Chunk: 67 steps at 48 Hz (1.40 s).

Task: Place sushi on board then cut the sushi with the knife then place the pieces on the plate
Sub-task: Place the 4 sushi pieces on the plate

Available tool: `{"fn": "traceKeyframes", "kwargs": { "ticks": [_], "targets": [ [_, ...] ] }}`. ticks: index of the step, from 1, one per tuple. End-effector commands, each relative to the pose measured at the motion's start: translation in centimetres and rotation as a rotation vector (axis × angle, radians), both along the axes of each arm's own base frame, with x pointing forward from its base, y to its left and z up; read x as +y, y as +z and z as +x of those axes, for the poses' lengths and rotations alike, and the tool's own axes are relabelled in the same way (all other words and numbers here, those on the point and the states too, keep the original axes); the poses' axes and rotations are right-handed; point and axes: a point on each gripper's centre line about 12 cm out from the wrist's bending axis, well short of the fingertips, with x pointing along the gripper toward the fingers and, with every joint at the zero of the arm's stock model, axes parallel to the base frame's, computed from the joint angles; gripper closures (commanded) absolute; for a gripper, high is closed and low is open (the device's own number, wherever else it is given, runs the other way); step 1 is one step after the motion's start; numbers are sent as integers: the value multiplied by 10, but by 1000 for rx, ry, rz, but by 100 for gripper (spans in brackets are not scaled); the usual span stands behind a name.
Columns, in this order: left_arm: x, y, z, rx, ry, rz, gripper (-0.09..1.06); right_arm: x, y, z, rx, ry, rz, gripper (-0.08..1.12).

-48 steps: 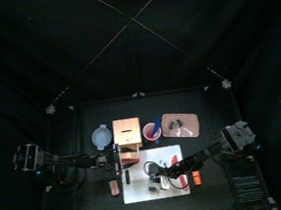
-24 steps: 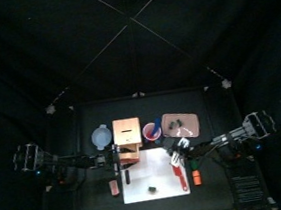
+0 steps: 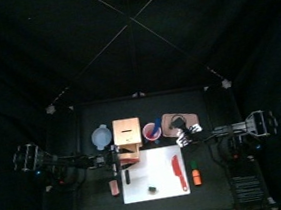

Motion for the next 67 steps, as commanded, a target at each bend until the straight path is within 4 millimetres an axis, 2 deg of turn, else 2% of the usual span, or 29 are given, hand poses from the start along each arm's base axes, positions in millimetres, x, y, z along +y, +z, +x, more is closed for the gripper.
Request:
{"fn": "traceKeyframes", "kwargs": {
  "ticks": [1,15,25,39,52,67],
  "targets": [
    [-1,7,2,-24,-4,3,6,-13,8,-7,-59,-87,-77,46],
    [-1,6,-3,-25,-4,1,6,-17,-2,-14,-231,-259,-150,46],
    [-1,7,-4,-28,-4,1,6,-20,-5,-17,-276,-317,-186,46],
    [-1,8,-4,-29,-4,-1,6,-21,-13,-19,-255,-339,-176,46],
    [-1,6,-5,-25,-5,-1,6,-22,-26,-9,-233,-323,-148,44],
    [-1,4,-8,-16,-5,-2,6,-25,-25,-2,-227,-281,-174,44]
  ]
}}
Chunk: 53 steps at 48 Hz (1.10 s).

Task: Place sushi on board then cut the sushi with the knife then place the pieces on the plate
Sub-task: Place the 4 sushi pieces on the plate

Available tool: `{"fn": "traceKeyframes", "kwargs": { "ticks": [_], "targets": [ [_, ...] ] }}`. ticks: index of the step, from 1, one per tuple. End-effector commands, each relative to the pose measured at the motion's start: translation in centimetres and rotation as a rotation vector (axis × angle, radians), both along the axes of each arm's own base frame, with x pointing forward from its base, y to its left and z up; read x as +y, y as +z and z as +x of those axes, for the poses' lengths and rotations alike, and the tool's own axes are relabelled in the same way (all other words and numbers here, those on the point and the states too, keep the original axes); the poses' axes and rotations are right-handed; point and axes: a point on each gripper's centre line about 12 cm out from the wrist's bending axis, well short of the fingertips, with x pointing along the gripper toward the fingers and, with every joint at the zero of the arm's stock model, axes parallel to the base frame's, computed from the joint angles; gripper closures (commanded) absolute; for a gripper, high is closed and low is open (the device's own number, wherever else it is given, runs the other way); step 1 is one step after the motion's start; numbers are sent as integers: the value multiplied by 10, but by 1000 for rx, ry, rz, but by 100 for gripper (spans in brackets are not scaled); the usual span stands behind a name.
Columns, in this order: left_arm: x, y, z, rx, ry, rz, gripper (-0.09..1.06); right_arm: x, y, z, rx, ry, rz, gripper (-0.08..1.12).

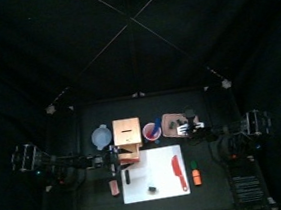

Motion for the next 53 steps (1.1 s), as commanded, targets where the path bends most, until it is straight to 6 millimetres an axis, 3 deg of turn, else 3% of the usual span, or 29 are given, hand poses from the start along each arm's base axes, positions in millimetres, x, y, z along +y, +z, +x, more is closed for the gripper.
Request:
{"fn": "traceKeyframes", "kwargs": {
  "ticks": [1,10,24,34,46,53],
  "targets": [
    [0,6,2,-23,0,-1,6,-2,6,3,-16,6,-18,44],
    [0,7,1,-28,0,-1,6,-2,6,1,-5,-2,-21,41],
    [0,12,-1,-44,2,-4,6,1,4,0,-2,-22,3,16],
    [0,13,-1,-46,3,-6,6,11,23,5,-36,7,-30,15],
    [2,12,-1,-45,21,-19,6,56,71,29,-181,193,-74,15],
    [3,15,2,-55,25,-20,6,103,91,68,-300,612,-121,15]
  ]
}}
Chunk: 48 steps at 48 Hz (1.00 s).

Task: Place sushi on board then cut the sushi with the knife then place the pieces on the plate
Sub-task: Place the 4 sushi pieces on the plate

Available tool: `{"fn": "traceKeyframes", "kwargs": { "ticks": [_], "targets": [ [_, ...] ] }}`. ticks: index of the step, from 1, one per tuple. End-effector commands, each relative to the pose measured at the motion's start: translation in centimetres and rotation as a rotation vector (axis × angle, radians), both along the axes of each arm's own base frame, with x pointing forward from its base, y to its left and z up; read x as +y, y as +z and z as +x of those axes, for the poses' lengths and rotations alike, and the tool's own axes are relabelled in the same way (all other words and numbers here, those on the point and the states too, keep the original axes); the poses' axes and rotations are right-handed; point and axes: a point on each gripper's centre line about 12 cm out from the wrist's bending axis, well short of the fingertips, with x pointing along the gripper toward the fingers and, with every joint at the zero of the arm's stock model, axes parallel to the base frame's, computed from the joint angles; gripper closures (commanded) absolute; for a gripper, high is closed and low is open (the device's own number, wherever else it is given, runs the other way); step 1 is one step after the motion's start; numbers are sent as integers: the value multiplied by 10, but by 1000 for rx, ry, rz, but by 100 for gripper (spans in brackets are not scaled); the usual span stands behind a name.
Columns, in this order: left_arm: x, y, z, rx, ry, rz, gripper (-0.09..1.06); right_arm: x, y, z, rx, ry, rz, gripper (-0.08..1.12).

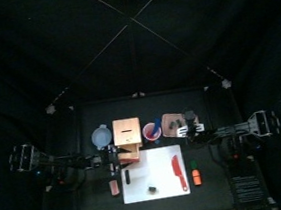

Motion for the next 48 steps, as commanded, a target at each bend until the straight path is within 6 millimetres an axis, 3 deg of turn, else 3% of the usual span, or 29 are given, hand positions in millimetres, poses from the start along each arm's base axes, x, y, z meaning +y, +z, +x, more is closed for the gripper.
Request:
{"fn": "traceKeyframes", "kwargs": {
  "ticks": [1,9,21,34,48],
  "targets": [
    [1,9,5,-32,5,-2,6,44,24,38,-127,384,-57,15],
    [2,14,9,-49,8,-2,6,95,13,79,-180,811,-45,15],
    [2,18,12,-61,22,-20,6,139,-17,128,-188,1032,46,15],
    [2,21,14,-70,27,-26,6,175,-31,148,-203,1110,103,15],
    [2,22,15,-74,27,-26,6,191,-38,151,-203,1101,150,15]
  ]
}}
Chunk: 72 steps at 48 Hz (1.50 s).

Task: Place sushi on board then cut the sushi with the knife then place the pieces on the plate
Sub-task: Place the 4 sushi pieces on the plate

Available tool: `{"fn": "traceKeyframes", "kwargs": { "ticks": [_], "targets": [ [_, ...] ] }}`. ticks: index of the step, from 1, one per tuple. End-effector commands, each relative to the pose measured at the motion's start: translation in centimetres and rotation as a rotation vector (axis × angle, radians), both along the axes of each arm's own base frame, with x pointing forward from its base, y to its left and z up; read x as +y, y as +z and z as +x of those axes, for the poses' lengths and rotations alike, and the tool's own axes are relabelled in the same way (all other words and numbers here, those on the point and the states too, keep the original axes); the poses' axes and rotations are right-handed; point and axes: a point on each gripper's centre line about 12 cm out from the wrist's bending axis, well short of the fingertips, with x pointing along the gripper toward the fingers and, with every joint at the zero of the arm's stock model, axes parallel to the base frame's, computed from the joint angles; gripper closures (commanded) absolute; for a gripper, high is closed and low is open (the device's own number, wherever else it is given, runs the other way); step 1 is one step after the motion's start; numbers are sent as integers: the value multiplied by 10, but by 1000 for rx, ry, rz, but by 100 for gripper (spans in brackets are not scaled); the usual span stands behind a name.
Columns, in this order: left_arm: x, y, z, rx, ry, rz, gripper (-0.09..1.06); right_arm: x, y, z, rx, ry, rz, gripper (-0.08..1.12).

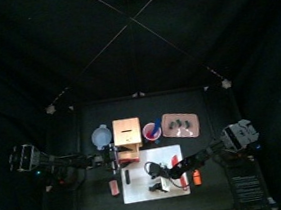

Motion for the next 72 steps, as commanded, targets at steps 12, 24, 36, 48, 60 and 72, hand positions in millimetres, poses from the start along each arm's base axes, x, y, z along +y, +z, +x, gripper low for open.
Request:
{"fn": "traceKeyframes", "kwargs": {
  "ticks": [12,24,36,48,60,72],
  "targets": [
    [0,9,4,-32,0,-2,6,8,-8,12,6,6,10,15],
    [0,10,5,-35,0,-2,6,9,-9,15,12,-10,-8,24],
    [0,9,4,-32,3,-4,6,8,-9,13,16,-21,-6,49],
    [0,9,4,-32,3,-4,6,-13,23,-8,-17,-100,-43,49],
    [0,7,3,-26,2,0,6,-92,39,-75,142,-556,-113,49],
    [0,5,1,-19,2,2,6,-140,33,-149,411,-964,-138,49]
  ]
}}
